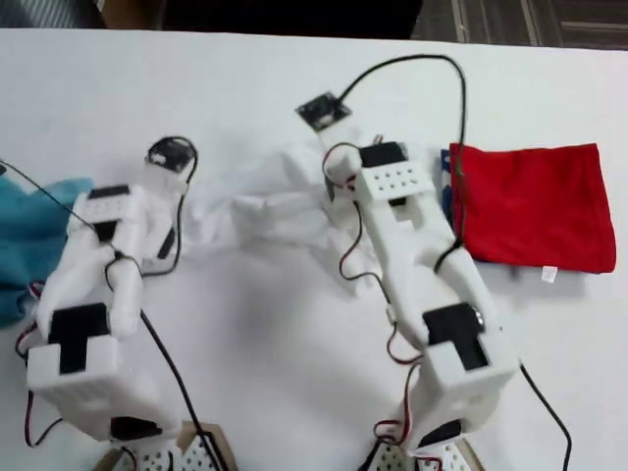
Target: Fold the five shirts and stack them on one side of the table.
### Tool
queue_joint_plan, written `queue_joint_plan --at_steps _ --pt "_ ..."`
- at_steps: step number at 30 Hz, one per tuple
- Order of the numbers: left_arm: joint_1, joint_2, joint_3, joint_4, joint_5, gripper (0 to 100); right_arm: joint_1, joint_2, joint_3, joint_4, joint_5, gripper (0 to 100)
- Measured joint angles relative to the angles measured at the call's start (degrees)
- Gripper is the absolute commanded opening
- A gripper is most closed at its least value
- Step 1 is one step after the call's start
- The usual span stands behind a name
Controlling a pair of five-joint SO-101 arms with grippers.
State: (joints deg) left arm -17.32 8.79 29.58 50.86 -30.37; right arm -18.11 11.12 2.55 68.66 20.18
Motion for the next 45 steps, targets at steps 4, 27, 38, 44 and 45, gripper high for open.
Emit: queue_joint_plan --at_steps 4,27,38,44,45 --pt "0.35 -0.53 0.97 -1.41 0.00 3 0.97 -4.92 0.09 0.00 0.00 24.0" --pt "0.35 -0.62 1.05 -1.58 0.00 3 -1.32 2.81 -1.41 -1.23 0.00 1.4" --pt "0.35 -0.62 1.05 -1.58 0.00 3 -3.34 -2.99 -3.69 3.16 -3.60 2.1" --pt "0.35 -0.62 1.05 -1.58 0.00 3 -5.71 -13.01 -3.69 4.92 -1.05 2.1" --pt "0.35 -0.62 1.05 -1.58 0.00 3 -5.54 -13.71 -3.69 4.92 0.26 2.1"
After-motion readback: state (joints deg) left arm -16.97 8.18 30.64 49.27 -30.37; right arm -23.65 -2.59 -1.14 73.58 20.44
